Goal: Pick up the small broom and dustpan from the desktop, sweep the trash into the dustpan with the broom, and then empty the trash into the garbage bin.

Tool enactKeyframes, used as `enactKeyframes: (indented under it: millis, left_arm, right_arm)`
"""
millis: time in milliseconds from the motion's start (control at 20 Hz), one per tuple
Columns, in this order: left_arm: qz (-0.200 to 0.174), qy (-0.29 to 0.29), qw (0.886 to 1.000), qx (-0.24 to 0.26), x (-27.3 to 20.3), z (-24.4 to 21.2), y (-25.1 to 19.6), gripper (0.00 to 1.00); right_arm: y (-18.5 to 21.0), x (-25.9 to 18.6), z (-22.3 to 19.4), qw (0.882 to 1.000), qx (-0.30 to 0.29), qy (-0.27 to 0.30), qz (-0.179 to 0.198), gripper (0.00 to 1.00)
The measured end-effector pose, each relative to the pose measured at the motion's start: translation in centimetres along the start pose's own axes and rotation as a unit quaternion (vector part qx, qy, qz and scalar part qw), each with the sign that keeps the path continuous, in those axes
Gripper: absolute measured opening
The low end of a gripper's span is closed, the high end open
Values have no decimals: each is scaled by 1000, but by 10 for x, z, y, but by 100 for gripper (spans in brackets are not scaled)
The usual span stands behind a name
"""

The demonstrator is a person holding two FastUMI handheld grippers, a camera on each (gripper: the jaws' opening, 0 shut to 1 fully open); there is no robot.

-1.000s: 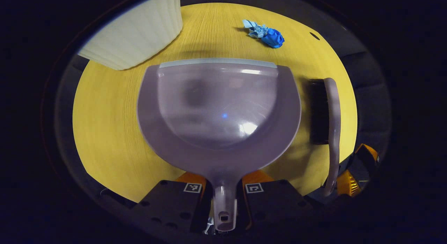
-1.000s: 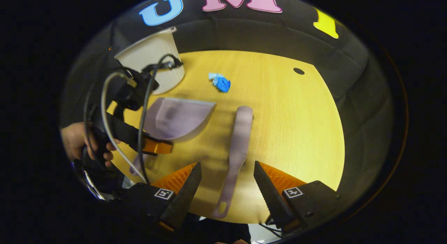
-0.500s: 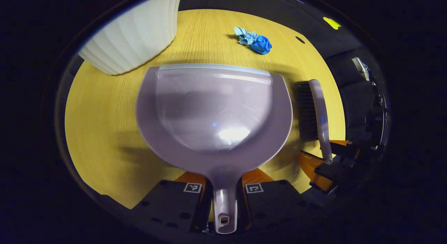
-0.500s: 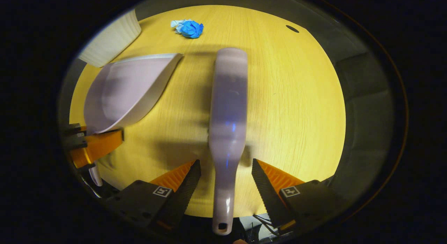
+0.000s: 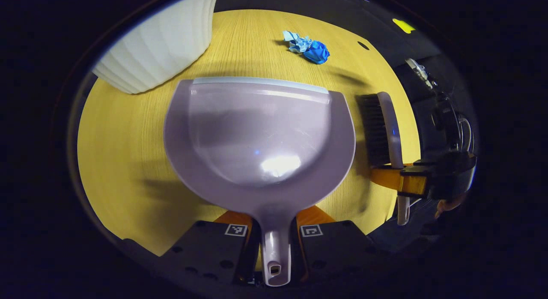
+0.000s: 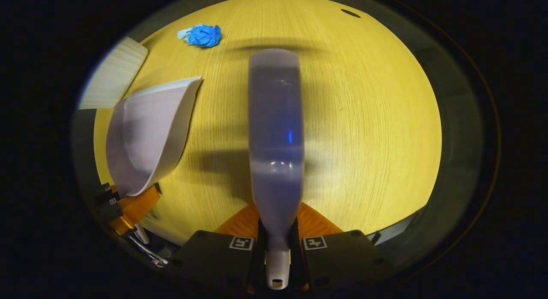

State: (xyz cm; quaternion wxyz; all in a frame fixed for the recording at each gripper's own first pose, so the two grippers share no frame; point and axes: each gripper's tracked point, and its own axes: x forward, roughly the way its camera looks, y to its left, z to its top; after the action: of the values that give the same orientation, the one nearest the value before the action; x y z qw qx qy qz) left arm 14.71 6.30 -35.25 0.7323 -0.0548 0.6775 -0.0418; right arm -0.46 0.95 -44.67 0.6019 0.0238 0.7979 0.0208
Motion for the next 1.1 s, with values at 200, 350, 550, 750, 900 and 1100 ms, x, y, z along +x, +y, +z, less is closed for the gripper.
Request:
enactKeyframes:
  millis: [200,350,550,750,900,1100]
  left_arm:
    - [4,8,999,40,-4,1,12,29]
    - [2,25,996,88,-11,-1,28,29]
    - [1,46,990,131,-20,11,46,29]
    - [2,64,982,177,-29,31,58,29]
    - [2,74,978,195,-32,43,63,29]
    - [5,82,973,214,-33,55,67,29]
  right_arm:
    - [-11,-23,46,1000,14,-20,18,27]
    - [-24,-32,104,998,-21,-59,-11,27]
    - [-20,-38,172,989,-103,-90,-46,27]
    - [-16,-38,220,979,-168,-100,-55,27]
    - [-7,-25,248,970,-205,-118,-60,27]
    - [-1,-20,276,960,-237,-134,-68,26]
